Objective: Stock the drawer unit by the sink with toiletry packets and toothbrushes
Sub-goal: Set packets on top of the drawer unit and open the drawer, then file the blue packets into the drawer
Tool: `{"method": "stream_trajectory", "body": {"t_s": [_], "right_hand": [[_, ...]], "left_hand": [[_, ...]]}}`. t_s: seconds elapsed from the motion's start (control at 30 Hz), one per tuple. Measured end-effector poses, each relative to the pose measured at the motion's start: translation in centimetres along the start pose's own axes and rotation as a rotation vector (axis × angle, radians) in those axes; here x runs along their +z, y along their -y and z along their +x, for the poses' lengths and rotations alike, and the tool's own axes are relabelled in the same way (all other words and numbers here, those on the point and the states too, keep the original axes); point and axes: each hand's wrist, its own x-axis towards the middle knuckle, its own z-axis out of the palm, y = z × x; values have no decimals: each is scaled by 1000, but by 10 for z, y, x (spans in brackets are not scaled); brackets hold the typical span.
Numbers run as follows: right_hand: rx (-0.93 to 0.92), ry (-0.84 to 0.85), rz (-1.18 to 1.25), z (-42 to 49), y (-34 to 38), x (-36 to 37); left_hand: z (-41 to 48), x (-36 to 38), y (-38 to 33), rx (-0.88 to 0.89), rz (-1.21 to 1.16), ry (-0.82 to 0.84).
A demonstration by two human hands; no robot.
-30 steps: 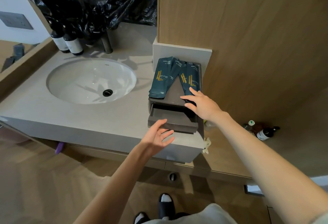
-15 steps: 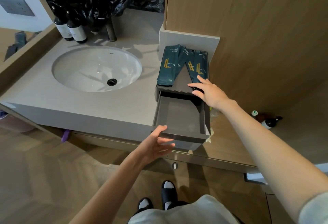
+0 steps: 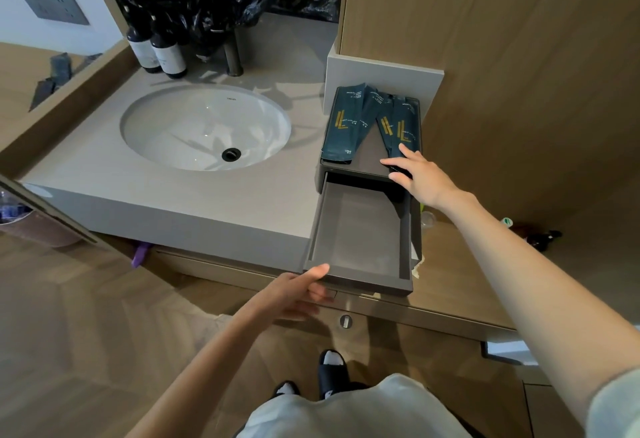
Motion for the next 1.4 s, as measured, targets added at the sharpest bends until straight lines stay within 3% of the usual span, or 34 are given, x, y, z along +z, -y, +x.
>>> {"method": "stream_trajectory", "body": {"t_s": [0.1, 0.23, 0.3, 0.4, 0.53, 0.77, 1.1, 1.4], "right_hand": [[0, -18, -8, -2, 3, -1], [4, -44, -55, -6, 10, -6], [4, -50, -86, -8, 14, -10], [2, -72, -99, -9, 17, -16], [-5, -112, -93, -6, 12, -22], [30, -232, 100, 6, -4, -21], [49, -258, 348, 27, -17, -21], [248, -271, 434, 41, -13, -24]], "left_hand": [[-7, -11, -14, 73, 239, -127], [-24, -28, -53, 203, 468, -47], [-24, -30, -79, 360, 431, -97], [1, -28, -120, 537, 268, -353], [40, -19, -172, 617, 266, -517], [109, -14, -215, 492, 450, -614], [129, -20, -206, 537, 313, -687], [115, -37, -203, 597, 268, -810]]}}
